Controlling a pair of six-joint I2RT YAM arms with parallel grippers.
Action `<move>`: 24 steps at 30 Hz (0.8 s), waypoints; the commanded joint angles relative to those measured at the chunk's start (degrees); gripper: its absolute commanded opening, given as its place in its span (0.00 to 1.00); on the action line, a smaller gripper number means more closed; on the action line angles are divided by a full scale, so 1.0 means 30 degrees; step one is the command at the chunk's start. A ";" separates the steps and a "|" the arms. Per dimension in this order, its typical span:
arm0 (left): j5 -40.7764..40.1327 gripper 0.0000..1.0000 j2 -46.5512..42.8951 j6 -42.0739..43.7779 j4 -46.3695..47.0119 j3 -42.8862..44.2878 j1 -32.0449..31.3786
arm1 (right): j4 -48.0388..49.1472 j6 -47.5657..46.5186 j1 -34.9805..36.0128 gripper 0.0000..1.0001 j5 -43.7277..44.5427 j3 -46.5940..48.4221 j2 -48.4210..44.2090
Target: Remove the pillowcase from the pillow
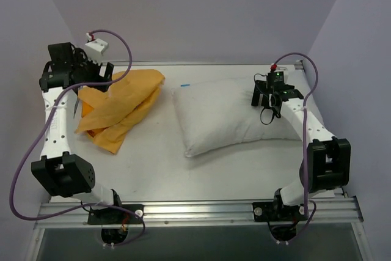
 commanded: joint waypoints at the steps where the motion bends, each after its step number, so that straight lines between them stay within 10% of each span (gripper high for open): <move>1: -0.0813 0.94 -0.1265 -0.2664 -0.2275 0.1362 0.0044 | -0.2673 0.0722 0.0331 1.00 -0.1134 0.0586 -0.0820; 11: -0.6789 0.94 -0.7649 -0.2695 -0.5767 -0.4987 0.0161 | -0.3903 0.1395 0.0506 1.00 0.0034 0.1030 -0.2989; 24: -1.1282 0.94 -1.5563 -0.3251 -0.2865 -1.5628 0.0190 | -0.3640 0.1367 0.0624 1.00 -0.0957 -0.1110 -0.5217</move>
